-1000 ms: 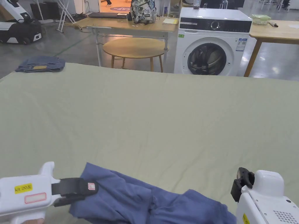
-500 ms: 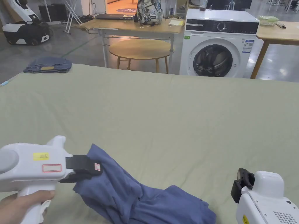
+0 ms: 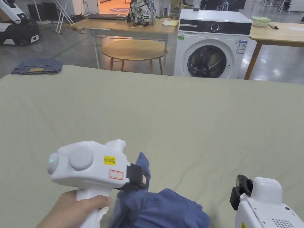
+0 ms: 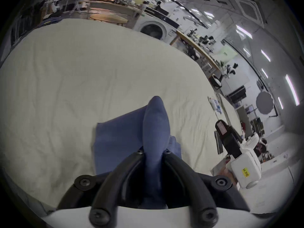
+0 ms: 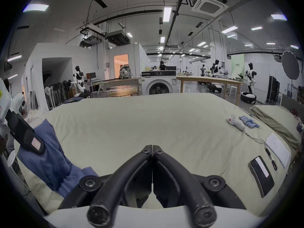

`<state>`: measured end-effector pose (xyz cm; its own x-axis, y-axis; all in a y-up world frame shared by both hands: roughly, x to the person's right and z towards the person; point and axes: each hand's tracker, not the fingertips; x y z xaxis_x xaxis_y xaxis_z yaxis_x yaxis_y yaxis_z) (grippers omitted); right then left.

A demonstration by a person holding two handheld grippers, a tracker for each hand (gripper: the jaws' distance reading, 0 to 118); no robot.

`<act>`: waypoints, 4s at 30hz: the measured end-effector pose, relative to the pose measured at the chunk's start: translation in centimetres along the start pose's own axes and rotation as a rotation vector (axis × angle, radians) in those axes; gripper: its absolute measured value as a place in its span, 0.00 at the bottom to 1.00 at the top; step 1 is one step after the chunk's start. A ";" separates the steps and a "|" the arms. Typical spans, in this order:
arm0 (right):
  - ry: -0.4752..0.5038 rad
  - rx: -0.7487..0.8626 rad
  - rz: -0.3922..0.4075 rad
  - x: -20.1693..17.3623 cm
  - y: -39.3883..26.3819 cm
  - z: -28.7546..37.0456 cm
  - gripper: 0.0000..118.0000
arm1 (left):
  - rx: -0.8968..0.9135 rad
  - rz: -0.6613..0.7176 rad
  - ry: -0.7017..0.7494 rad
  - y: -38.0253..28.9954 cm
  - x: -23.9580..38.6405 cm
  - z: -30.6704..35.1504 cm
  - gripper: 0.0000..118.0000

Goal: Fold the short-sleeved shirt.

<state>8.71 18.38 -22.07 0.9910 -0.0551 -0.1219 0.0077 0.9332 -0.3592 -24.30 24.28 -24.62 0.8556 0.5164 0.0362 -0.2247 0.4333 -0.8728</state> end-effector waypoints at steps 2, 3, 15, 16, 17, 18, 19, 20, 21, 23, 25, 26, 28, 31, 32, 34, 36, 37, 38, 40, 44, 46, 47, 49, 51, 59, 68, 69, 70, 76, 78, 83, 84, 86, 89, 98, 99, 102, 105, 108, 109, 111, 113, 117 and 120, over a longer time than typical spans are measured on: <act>-0.007 -0.001 -0.001 0.3 -0.1 0.1 0.00 | -0.033 -0.017 -0.016 -0.2 1.0 -2.0 0.05; -0.010 -0.001 -0.004 0.4 -0.1 0.2 0.00 | -0.051 -0.028 -0.010 -0.4 1.5 -3.0 0.05; -0.046 -0.011 -0.020 1.9 -0.4 1.0 0.00 | -0.209 -0.094 0.090 -5.0 6.1 -13.2 0.14; -0.047 -0.011 -0.019 2.0 -0.4 1.0 0.00 | -0.206 -0.090 0.082 -5.0 5.8 -13.1 0.26; -0.049 -0.011 -0.019 2.1 -0.4 1.1 0.00 | -0.200 -0.070 0.042 -5.0 5.5 -12.6 0.35; -0.050 -0.012 -0.019 2.2 -0.5 1.1 0.00 | -0.201 -0.045 -0.008 -4.9 5.4 -12.1 0.41; -0.051 -0.013 -0.019 2.2 -0.5 1.1 0.00 | -0.206 -0.024 -0.049 -4.8 5.4 -11.4 0.44; -0.052 -0.014 -0.020 2.3 -0.5 1.1 0.00 | -0.216 -0.006 -0.077 -4.3 5.5 -10.6 0.44; -0.052 -0.015 -0.022 2.3 -0.5 1.0 0.00 | -0.213 0.000 -0.087 -4.1 5.6 -9.9 0.44; -0.051 -0.018 -0.027 2.4 -0.5 1.0 0.00 | -0.170 -0.019 -0.132 -3.8 5.7 -8.0 0.44; -0.051 -0.018 -0.029 2.3 -0.6 1.1 0.00 | -0.119 -0.029 -0.164 -3.1 5.5 -6.9 0.44; -0.050 -0.018 -0.030 2.3 -0.7 1.1 0.00 | -0.102 -0.026 -0.175 -3.0 5.3 -6.4 0.43; -0.049 -0.019 -0.032 2.2 -0.8 1.1 0.00 | -0.083 -0.014 -0.187 -2.6 4.5 -6.8 0.32; -0.048 -0.022 -0.038 2.2 -1.0 1.2 0.00 | -0.116 0.017 -0.188 -3.0 3.7 -8.9 0.05; -0.048 -0.023 -0.039 2.3 -1.0 1.2 0.00 | -0.134 0.021 -0.180 -3.4 3.4 -10.3 0.05; -0.050 -0.023 -0.042 2.4 -1.0 1.3 0.00 | -0.199 0.017 -0.189 -4.3 2.9 -12.6 0.03; -0.053 -0.022 -0.043 2.5 -1.0 1.4 0.00 | -0.228 0.097 -0.248 -5.3 2.3 -14.7 0.02; -0.055 -0.022 -0.044 2.7 -1.0 1.4 0.00 | -0.241 0.134 -0.279 -5.7 1.9 -15.6 0.01; -0.058 -0.022 -0.045 2.8 -0.9 1.5 0.00 | -0.244 0.164 -0.303 -6.1 1.6 -16.3 0.00; -0.053 -0.018 -0.059 3.3 -1.0 1.6 0.00 | -0.217 0.147 -0.302 -6.8 1.6 -17.1 0.00; -0.063 -0.015 -0.062 3.3 -1.0 1.7 0.00 | -0.184 0.068 -0.259 -7.2 2.5 -17.3 0.00; -0.062 -0.015 -0.065 3.3 -1.0 1.7 0.00 | -0.185 0.048 -0.248 -7.1 2.8 -17.0 0.00; -0.061 -0.014 -0.066 3.2 -1.1 1.6 0.00 | -0.180 0.033 -0.240 -6.9 3.1 -16.5 0.00; -0.060 -0.004 -0.064 3.0 -1.1 1.6 0.00 | -0.129 -0.024 -0.214 -6.7 3.8 -15.0 0.00; -0.064 0.010 -0.058 2.7 -0.9 1.6 0.00 | -0.057 -0.093 -0.196 -6.2 4.3 -13.1 0.00; -0.066 0.078 -0.028 1.1 0.9 0.8 0.00 | 0.470 -0.298 0.121 -5.4 3.7 -3.8 0.00; -0.047 0.167 -0.005 -1.2 2.6 0.5 0.00 | 0.895 -0.389 0.375 -6.5 1.2 0.3 0.00; -0.048 0.177 -0.004 -1.4 2.7 0.6 0.00 | 0.930 -0.398 0.399 -6.7 1.0 0.4 0.00; -0.049 0.191 -0.003 -1.6 2.8 0.6 0.00 | 0.972 -0.409 0.449 -6.9 0.9 0.5 0.00; -0.081 0.249 0.010 -2.1 3.2 0.5 0.00 | 1.073 -0.423 0.593 -6.7 0.1 0.9 0.00; -0.089 0.269 0.024 -2.2 3.3 0.6 0.00 | 1.122 -0.406 0.623 -6.7 -0.2 1.3 0.00; -0.092 0.290 0.042 -2.4 3.8 1.0 0.00 | 1.106 -0.384 0.608 -6.5 -1.1 2.7 0.00; -0.085 0.290 0.045 -2.4 3.9 1.1 0.00 | 1.098 -0.383 0.606 -6.5 -1.3 2.8 0.00; -0.050 0.266 0.047 -2.6 3.8 1.5 0.00 | 1.073 -0.375 0.585 -6.5 -1.7 3.2 0.00; 0.010 0.202 0.062 -3.3 2.6 2.4 0.00 | 1.041 -0.365 0.554 -6.8 -2.2 3.6 0.00; 0.164 -0.134 0.151 -6.8 -5.0 2.1 0.00 | 0.945 -0.348 0.505 -8.1 -3.9 3.3 0.00; 0.168 -0.160 0.152 -7.1 -5.6 1.6 0.00 | 0.930 -0.342 0.498 -8.2 -4.1 3.2 0.00; 0.155 -0.222 0.165 -7.6 -7.2 -0.2 0.00 | 0.889 -0.327 0.481 -9.1 -4.7 2.8 0.00; 0.111 -0.295 0.140 -7.1 -8.5 -2.6 0.00 | 0.802 -0.294 0.430 -10.1 -5.4 2.4 0.00; 0.097 -0.321 0.102 -6.7 -8.7 -3.7 0.00 | 0.705 -0.245 0.364 -11.0 -6.3 1.9 0.00; 0.091 -0.313 0.108 -6.9 -8.5 -3.6 0.00 | 0.666 -0.228 0.341 -11.2 -6.7 1.6 0.00; 0.083 -0.319 0.122 -7.0 -8.4 -3.8 0.00 | 0.577 -0.165 0.278 -11.1 -7.8 0.8 0.00; 0.077 -0.326 0.131 -7.0 -8.5 -4.1 0.00 | 0.477 -0.084 0.210 -10.6 -9.0 -0.1 0.00; 0.075 -0.353 0.122 -6.7 -8.2 -4.6 0.00 | 0.285 0.102 -0.063 -8.5 -11.8 -1.4 0.00; 0.086 -0.377 0.103 -6.2 -8.0 -4.9 0.00 | 0.174 0.183 -0.256 -7.0 -13.3 -2.4 0.18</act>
<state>1.88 9.50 -22.97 0.9691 -0.0123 -0.2465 -0.1568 0.7408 -0.6532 -32.98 12.61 -20.16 0.6543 0.7557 0.0274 -0.4580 0.4248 -0.7809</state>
